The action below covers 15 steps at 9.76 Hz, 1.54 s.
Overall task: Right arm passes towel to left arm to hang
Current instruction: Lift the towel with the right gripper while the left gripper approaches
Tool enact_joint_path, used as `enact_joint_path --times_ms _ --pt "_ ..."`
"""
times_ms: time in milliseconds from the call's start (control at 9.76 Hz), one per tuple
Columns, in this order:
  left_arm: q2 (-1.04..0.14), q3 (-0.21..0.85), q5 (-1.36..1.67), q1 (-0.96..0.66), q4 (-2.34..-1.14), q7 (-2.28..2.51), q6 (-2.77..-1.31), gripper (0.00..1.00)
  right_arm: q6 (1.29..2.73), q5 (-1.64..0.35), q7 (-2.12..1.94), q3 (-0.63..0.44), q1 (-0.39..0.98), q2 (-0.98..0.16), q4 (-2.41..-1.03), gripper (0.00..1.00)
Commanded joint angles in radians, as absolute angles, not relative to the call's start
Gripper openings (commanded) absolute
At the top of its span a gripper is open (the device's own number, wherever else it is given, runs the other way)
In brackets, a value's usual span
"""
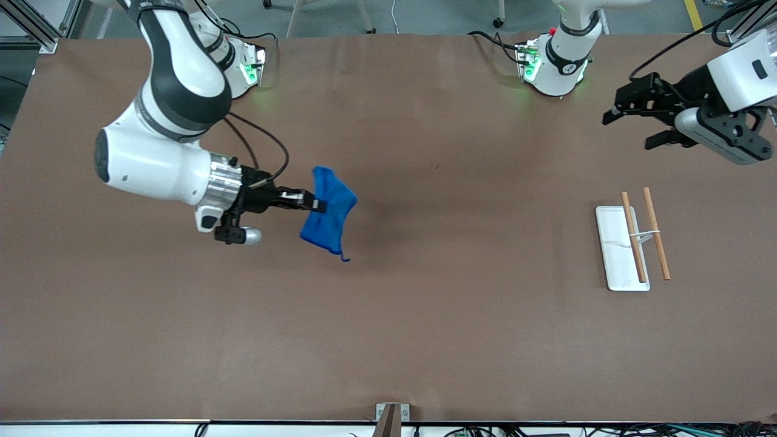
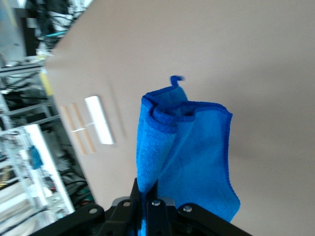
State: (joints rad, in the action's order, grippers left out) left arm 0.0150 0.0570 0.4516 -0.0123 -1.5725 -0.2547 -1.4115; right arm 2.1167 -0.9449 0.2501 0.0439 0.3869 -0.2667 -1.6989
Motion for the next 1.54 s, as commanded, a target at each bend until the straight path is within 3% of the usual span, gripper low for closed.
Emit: enact_joint_path --times_ms 0,205,512,819,1024,1434 --pt "0.003 0.049 0.598 0.020 -1.670 -0.351 -1.373 1.00 2.245 -1.155 0.252 0.035 0.496 -0.259 -1.715 0.01" --pt "-0.021 0.049 0.691 0.015 -1.742 -0.362 -1.367 1.00 2.351 -1.369 0.218 0.034 0.601 -0.264 -1.713 0.01" --pt "-0.115 0.051 0.915 0.017 -1.854 -0.428 -1.364 1.00 2.356 -1.742 -0.019 0.034 0.689 -0.270 -1.721 0.01" --pt "-0.237 0.049 1.093 0.020 -1.891 -0.514 -1.307 0.94 2.370 -1.851 -0.054 0.034 0.725 -0.268 -1.721 0.01" --pt "-0.276 0.049 1.194 0.025 -1.893 -0.515 -1.305 0.93 2.376 -1.952 -0.130 0.034 0.748 -0.267 -1.723 0.01" --pt "-0.290 0.051 1.415 0.017 -1.982 -0.554 -1.308 0.86 2.402 -1.967 -0.146 0.034 0.770 -0.267 -1.718 0.01"
